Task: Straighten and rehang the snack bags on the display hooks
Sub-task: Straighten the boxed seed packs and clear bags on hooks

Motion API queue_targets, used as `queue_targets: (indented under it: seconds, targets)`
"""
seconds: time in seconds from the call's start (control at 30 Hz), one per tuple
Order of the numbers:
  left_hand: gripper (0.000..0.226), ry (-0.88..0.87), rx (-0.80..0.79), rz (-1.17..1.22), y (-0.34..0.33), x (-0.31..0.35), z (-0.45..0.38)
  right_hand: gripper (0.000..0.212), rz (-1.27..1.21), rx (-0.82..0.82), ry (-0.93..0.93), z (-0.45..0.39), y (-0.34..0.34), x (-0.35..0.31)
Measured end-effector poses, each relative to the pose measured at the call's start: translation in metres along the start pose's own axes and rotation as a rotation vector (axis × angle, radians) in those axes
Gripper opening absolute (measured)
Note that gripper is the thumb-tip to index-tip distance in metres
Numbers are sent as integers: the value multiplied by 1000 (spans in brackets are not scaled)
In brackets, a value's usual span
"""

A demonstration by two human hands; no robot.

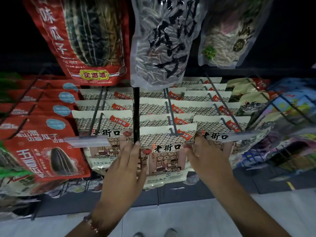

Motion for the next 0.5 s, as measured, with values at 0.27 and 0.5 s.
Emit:
queue_targets:
  seconds: [0.27,0.5]
  targets:
    - [69,-408,-91,-40,-30,49,18,75,75,36,233,41,-24,0]
    - [68,-479,-172,-102,-47,90,-3,74,101,89,141,47,-13,39]
Point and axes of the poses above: each hand's wrist, its own z-axis away from the middle knuckle, its own y-axis out of the back of the hand, x = y × z, the point moved 9 cm from there along -z, towards the middle knuckle, and after that the axes turned 5 degrees about -x, right-handed, at the moved point
